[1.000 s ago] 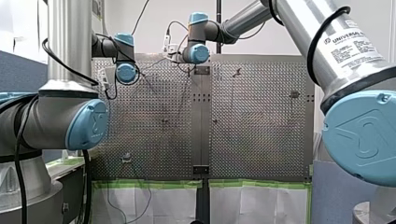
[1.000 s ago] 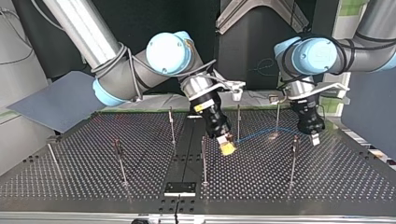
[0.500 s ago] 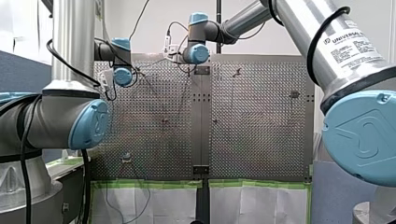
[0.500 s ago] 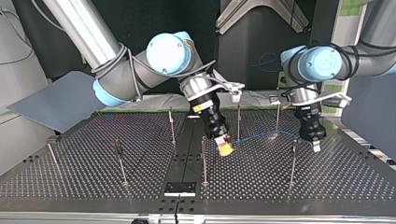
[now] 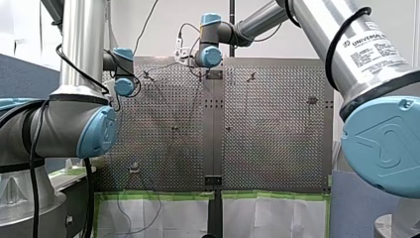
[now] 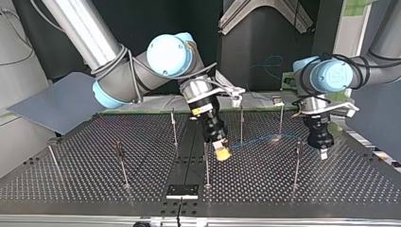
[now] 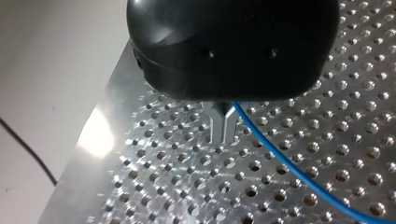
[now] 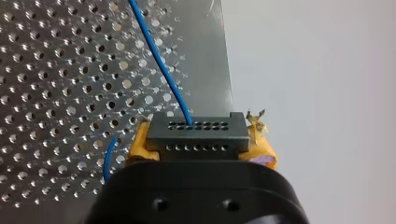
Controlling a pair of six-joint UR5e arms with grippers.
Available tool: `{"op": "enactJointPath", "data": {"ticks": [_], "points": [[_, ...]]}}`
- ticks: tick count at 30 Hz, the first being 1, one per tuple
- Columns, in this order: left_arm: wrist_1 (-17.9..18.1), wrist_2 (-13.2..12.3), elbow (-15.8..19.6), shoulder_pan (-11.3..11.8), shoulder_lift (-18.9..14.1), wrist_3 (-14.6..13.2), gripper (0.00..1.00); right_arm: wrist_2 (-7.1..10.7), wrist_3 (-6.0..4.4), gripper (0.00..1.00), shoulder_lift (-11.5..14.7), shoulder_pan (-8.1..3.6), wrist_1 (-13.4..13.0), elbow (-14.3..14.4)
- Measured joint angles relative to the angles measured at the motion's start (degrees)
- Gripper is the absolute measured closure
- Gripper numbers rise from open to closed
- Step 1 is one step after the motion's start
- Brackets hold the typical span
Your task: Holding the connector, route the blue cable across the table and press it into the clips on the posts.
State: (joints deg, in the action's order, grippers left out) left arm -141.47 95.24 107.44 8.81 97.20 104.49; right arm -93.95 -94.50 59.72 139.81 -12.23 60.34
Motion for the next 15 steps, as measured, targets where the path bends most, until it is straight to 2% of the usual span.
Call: {"op": "enactJointPath", "data": {"ticks": [9, 15], "points": [[1.37, -4.16, -0.62, 0.21, 0.96, 2.08, 1.0, -0.68, 0.04, 1.0, 0.01, -0.78, 0.35, -0.19], [0.97, -3.97, -1.17, 0.66, 2.42, 2.61, 1.0, -0.69, 0.1, 1.0, 0.01, -1.04, 0.63, -0.33]]}}
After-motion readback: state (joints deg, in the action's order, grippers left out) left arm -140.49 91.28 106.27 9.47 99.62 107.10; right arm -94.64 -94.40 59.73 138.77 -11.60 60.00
